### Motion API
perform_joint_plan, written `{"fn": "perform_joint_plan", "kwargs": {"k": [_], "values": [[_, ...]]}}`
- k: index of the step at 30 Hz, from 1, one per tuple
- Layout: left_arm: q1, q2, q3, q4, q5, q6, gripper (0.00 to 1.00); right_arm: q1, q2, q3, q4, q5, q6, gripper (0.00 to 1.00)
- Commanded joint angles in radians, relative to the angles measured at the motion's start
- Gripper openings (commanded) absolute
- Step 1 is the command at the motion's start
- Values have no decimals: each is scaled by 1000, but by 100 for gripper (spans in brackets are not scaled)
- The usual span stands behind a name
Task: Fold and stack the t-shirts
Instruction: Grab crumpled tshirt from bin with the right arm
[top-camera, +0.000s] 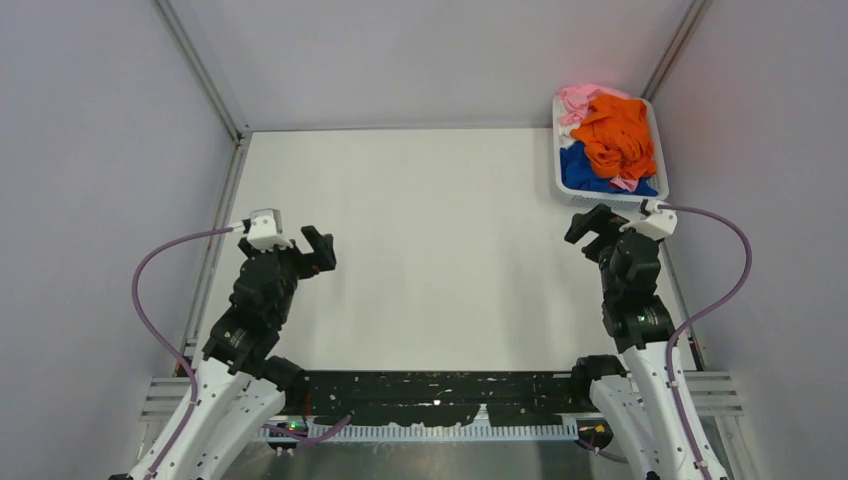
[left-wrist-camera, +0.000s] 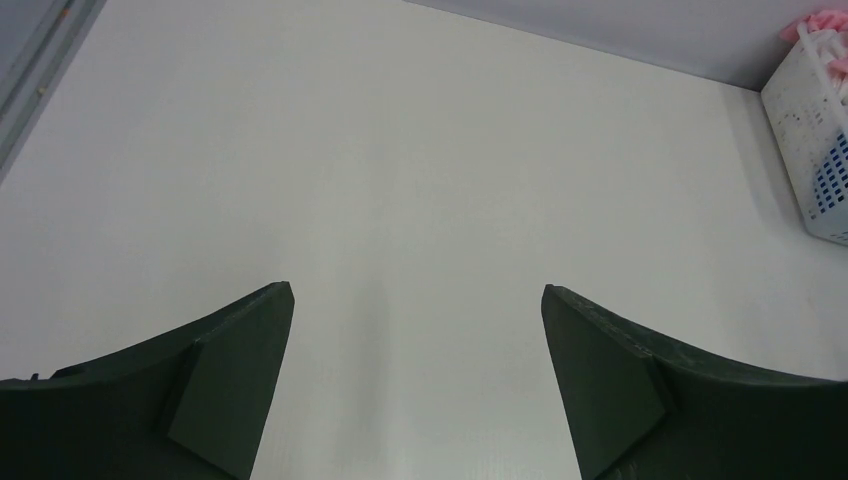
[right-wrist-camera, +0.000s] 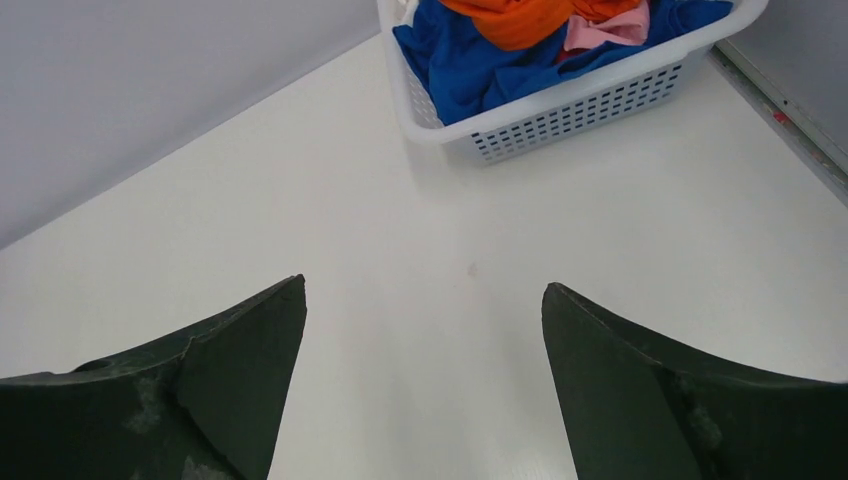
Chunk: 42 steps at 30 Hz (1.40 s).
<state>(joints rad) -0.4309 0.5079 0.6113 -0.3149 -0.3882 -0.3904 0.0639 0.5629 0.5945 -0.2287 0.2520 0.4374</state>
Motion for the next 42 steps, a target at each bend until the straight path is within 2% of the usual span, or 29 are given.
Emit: {"fn": "perform_joint_plan", "kwargs": {"k": [1,4,5,7,10,13,15,19,21,22,24,25,28,29,30,32,38,42], "values": [[-2,-2,10,35,13,-1,100,-2,53,85,-4,60,-7,95],[-2,-2,-6,83,36,21,100,-5,200,193,-36,129,-27,96],[-2,0,-8,93,39,28,100,-11,282,228,-54,179,-32,96],[-2,4,-10,109,33,43,100,-41,428,340,-75,185,-76,95],[-2,11,-25,159,19,45,100,-109,642,543,-78,159,-149,95],[-2,22,-55,217,63,77,100,-153,900,763,-81,160,-166,95],[-2,27,-65,238,74,93,100,-182,1055,856,-68,84,-183,95],[-2,46,-70,264,64,106,100,-217,1350,1242,-181,35,-204,97],[-2,56,-69,275,63,107,100,-226,1443,1329,-201,20,-209,98],[-2,63,-69,280,62,107,100,-228,1486,1348,-202,18,-208,93],[-2,77,-65,283,56,108,100,-230,1532,1385,-203,10,-198,69],[-2,84,-61,282,50,109,99,-232,1541,1401,-203,9,-191,47],[-2,103,-52,275,36,113,100,-234,1561,1425,-207,14,-195,24],[-2,108,-49,273,34,113,99,-235,1557,1435,-210,28,-197,10],[-2,110,-49,273,33,112,100,-235,1545,1437,-211,37,-200,7],[-2,111,-48,272,30,107,100,-236,1506,1445,-210,60,-205,5],[-1,98,-50,256,39,79,100,-236,1305,1460,-149,79,-256,5],[-2,84,-59,260,59,62,100,-235,1157,1462,-117,26,-315,5]]}}
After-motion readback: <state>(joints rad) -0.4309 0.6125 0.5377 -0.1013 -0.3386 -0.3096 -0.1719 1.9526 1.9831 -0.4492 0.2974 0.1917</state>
